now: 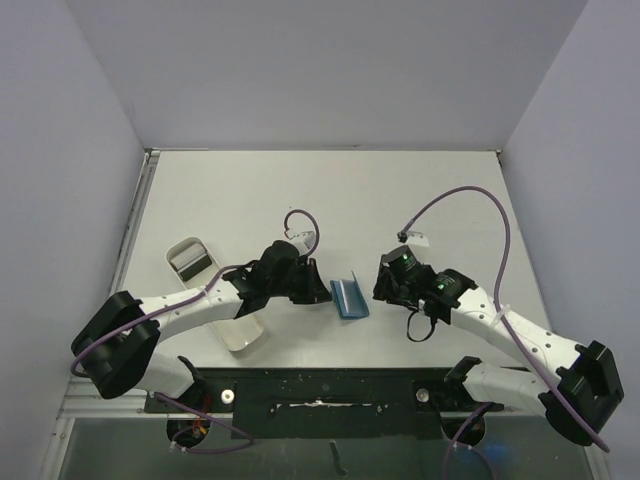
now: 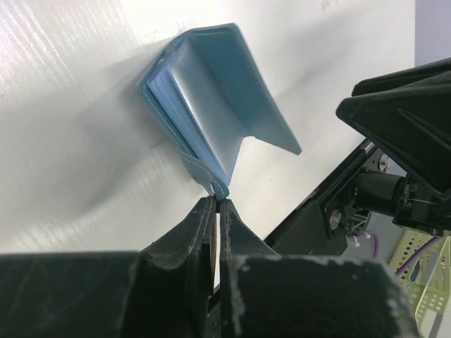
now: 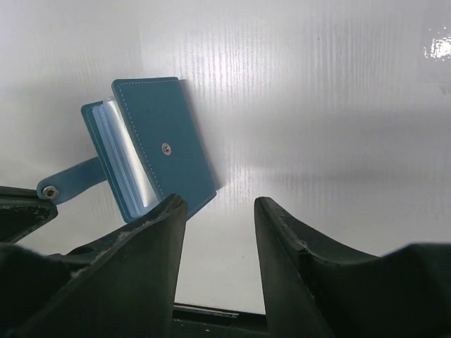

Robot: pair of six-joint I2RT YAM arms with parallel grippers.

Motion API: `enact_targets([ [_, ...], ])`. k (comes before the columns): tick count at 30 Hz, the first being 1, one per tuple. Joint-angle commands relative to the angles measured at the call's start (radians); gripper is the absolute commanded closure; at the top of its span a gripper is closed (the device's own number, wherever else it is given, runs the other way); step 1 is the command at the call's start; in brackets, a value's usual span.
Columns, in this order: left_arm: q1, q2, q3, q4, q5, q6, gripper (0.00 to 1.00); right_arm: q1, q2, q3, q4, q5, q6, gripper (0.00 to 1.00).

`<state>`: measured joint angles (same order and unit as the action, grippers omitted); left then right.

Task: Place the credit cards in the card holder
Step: Open the card holder at the center of the board.

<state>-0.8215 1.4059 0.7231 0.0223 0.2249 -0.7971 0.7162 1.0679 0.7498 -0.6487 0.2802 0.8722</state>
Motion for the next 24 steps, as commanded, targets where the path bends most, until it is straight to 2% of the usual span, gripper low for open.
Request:
enact_targets([
  [1, 0.007, -0.042, 0.012, 0.081, 0.025, 0.007, 1.00, 0.006, 0.058, 0.038, 0.049, 0.027, -0.025, 0.55],
  [9, 0.012, -0.042, 0.008, 0.084, 0.036, 0.002, 1.00, 0.060, 0.046, 0.020, 0.225, -0.127, -0.081, 0.43],
  [12, 0.012, -0.045, 0.013, 0.090, 0.038, -0.001, 1.00, 0.062, 0.062, 0.011, 0.242, -0.138, -0.088, 0.39],
  [16, 0.012, -0.044, 0.018, 0.080, 0.035, -0.001, 1.00, 0.059, 0.109, 0.008, 0.249, -0.121, -0.101, 0.40],
  [19, 0.012, -0.039, 0.019, 0.068, 0.030, -0.001, 1.00, 0.031, 0.153, -0.002, 0.264, -0.127, -0.117, 0.49],
  [24, 0.015, -0.027, 0.009, 0.020, -0.011, -0.006, 1.00, -0.023, 0.158, -0.055, 0.296, -0.148, -0.127, 0.82],
])
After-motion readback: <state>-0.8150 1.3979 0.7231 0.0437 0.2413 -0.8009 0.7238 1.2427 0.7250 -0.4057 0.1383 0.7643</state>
